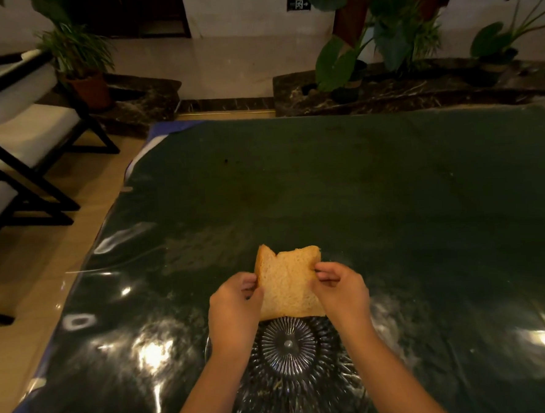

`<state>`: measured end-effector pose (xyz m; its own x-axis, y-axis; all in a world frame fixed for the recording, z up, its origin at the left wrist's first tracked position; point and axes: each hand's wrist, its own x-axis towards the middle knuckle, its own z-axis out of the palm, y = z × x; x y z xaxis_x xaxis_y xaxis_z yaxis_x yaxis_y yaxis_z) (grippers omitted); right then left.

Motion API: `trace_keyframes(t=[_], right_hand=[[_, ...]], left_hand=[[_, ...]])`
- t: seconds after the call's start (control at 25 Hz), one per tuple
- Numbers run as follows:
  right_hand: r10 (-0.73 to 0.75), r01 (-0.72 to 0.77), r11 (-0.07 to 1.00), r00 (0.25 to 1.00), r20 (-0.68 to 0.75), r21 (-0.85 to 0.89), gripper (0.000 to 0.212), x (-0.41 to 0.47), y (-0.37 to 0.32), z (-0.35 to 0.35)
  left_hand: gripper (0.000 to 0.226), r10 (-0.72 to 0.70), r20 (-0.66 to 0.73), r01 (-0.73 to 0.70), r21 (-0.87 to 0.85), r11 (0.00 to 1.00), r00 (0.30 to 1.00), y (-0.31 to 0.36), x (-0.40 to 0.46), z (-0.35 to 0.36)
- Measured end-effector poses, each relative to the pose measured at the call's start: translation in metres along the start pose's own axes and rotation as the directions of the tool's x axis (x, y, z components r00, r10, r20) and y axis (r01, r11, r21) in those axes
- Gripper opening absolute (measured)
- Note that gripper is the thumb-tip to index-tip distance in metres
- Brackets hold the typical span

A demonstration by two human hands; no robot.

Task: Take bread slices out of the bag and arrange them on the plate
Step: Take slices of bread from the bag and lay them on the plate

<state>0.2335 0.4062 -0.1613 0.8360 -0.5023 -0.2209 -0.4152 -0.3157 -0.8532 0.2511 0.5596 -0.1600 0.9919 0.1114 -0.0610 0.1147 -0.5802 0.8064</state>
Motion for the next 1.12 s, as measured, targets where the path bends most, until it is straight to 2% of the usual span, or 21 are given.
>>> trace_keyframes(t=[0.2, 0.28, 0.4, 0.56, 0.72, 0.88, 1.12], right_hand=[[-0.035, 0.035, 0.987, 0.999, -0.005, 0.157, 0.025, -0.017, -0.002, -0.010], [-0.045, 0.043, 0.985, 0.999, 0.008, 0.166, 0.027, -0.027, 0.007, -0.015], [0.014, -0.019, 0.991, 0.999, 0.034, 0.134, 0.026, -0.040, 0.021, -0.016], [0.080, -0.081, 0.995, 0.997, 0.016, 0.053, 0.022, -0.038, 0.036, -0.009], [-0.019, 0.019, 0.997, 1.000, 0.002, -0.076, 0.038, -0.033, 0.039, -0.007], [-0.053, 0.054, 0.993, 0.998, 0.015, -0.103, 0.021, -0.034, 0.037, -0.001], [-0.051, 0.049, 0.994, 0.999, -0.019, -0.099, 0.026, -0.027, 0.037, 0.000]], left_hand=[[0.016, -0.035, 0.018, 0.037, -0.130, 0.991, 0.999, -0.001, -0.011, -0.014], [0.017, -0.048, 0.038, 0.053, -0.148, 0.988, 0.998, -0.007, -0.019, -0.017], [0.017, -0.079, 0.065, 0.087, -0.138, 0.987, 0.995, -0.017, -0.030, -0.014], [0.017, -0.092, 0.057, 0.095, -0.042, 0.995, 0.994, -0.027, -0.036, -0.009], [0.029, -0.036, 0.026, 0.036, -0.003, 0.999, 0.999, -0.031, -0.030, -0.006], [0.019, -0.044, 0.063, 0.049, -0.087, 0.995, 0.997, -0.027, -0.025, -0.002], [0.023, -0.094, 0.079, 0.103, -0.116, 0.988, 0.992, -0.028, -0.018, 0.001]])
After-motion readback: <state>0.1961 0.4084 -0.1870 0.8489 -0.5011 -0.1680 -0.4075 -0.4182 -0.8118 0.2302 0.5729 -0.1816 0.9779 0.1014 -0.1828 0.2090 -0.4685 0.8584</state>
